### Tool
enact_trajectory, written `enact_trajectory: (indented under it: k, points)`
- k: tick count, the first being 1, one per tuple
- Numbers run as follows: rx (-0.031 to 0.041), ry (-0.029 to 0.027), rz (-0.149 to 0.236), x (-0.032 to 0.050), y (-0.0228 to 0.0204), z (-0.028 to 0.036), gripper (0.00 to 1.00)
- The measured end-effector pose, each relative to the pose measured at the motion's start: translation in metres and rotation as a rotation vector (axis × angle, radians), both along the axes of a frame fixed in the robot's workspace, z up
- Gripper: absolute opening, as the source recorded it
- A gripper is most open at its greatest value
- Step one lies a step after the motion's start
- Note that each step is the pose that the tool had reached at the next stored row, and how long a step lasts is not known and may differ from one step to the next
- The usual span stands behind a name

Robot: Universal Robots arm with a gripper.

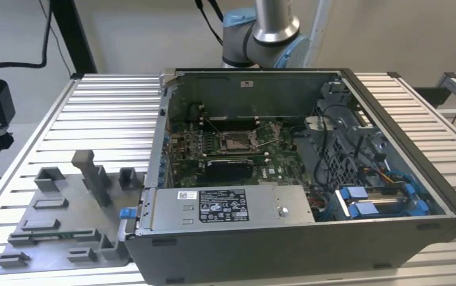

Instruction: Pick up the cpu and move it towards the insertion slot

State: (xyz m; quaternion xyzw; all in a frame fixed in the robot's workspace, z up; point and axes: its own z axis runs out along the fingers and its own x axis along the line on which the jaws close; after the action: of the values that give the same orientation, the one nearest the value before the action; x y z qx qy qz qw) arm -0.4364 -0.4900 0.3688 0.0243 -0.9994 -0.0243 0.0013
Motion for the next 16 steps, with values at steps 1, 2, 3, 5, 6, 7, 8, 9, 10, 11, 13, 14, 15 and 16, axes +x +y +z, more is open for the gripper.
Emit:
enact_trajectory:
  k: [1,2,3,5,6,7,8,9,10,11,13,14,15,16]
  points:
    - [0.0026,-0.0002,0.000,0.0000,0.0000,-0.0001,0.00]
    - [0.0033,-0.0001,0.000,0.0000,0.0000,0.0001,0.00]
    - [0.0033,-0.0002,0.000,0.0000,0.0000,0.0016,0.00]
    - [0.0033,-0.0001,0.000,-0.0002,-0.0001,0.0072,0.00]
    - [0.0034,-0.0003,0.000,-0.0004,-0.0001,0.0102,0.00]
    - [0.0034,-0.0002,0.000,-0.0006,0.0000,0.0134,0.00]
    - [0.0034,-0.0002,0.000,-0.0007,0.0000,0.0164,0.00]
    - [0.0033,-0.0001,0.000,-0.0009,0.0000,0.0183,0.00]
    - [0.0035,-0.0002,0.000,-0.0009,0.0000,0.0183,0.00]
    - [0.0034,-0.0002,0.000,-0.0010,0.0000,0.0183,0.00]
    - [0.0033,-0.0001,0.000,-0.0011,0.0000,0.0184,0.00]
    - [0.0033,-0.0001,-0.001,-0.0011,0.0000,0.0184,0.00]
    - [0.0033,0.0000,-0.001,-0.0012,0.0000,0.0185,0.00]
    - [0.0034,-0.0002,-0.001,-0.0012,0.0000,0.0184,0.00]
